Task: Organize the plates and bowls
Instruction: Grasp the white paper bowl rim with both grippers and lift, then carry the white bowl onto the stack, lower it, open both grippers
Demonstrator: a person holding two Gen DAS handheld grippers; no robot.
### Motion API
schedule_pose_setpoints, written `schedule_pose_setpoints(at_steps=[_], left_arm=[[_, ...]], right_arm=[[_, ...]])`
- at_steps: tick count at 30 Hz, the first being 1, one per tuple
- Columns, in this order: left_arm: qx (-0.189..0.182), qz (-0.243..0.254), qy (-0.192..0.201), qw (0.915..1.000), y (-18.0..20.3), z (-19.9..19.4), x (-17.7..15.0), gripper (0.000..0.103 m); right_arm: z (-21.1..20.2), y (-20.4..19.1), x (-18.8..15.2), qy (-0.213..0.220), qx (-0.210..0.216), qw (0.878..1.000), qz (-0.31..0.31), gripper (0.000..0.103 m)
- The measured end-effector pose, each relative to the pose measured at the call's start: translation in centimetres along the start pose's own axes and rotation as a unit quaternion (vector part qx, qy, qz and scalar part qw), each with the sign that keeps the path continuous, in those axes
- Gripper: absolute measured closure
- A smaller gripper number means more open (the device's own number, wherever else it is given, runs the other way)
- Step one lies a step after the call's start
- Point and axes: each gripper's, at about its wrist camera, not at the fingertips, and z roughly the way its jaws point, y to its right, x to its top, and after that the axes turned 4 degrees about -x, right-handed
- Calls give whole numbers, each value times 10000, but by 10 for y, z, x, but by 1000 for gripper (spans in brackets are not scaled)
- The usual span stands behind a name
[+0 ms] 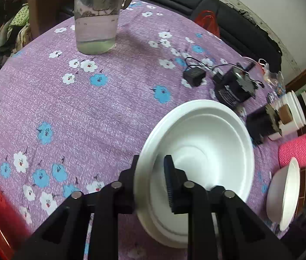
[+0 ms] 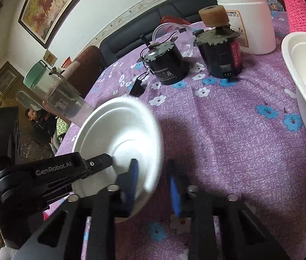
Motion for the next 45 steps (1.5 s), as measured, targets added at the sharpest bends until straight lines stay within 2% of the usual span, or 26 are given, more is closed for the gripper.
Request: schedule_pose_setpoints(at_steps=[3, 12, 17, 22, 26, 30, 37, 42, 45], left_arm=[[-32, 81, 62, 9999, 3, -9, -4, 89], [-104, 181, 224, 9995, -15, -62, -25, 89], [-136, 97, 437, 9989, -45, -109, -40, 89], [-347, -43, 679, 9971, -81, -164, -59, 89], [-237, 31, 1027, 9944, -104, -208, -81, 89], [-44, -6, 1202, 9927, -130, -234, -109, 88], [349, -46, 1377, 9898, -163, -242, -136, 87], [595, 41, 1195, 9910, -178, -231, -136, 84], [578, -74, 1101, 9922, -189, -227, -135, 79]], right_arm=[[-2, -1, -2, 32, -65, 10000, 0, 84], [-23, -27, -7, 170, 286, 9993, -192, 86], [-40, -67, -23, 145, 570, 9967, -556, 86], [-77, -120, -49, 279, 775, 9906, -1094, 86], [-98, -156, -73, 285, 983, 9846, -1416, 86], [-108, -185, -100, 161, 1061, 9788, -1744, 86], [-94, -216, -142, -213, 822, 9732, -2137, 86], [-75, -222, -155, -497, 671, 9736, -2122, 86], [-69, -222, -158, -569, 584, 9736, -2133, 86]])
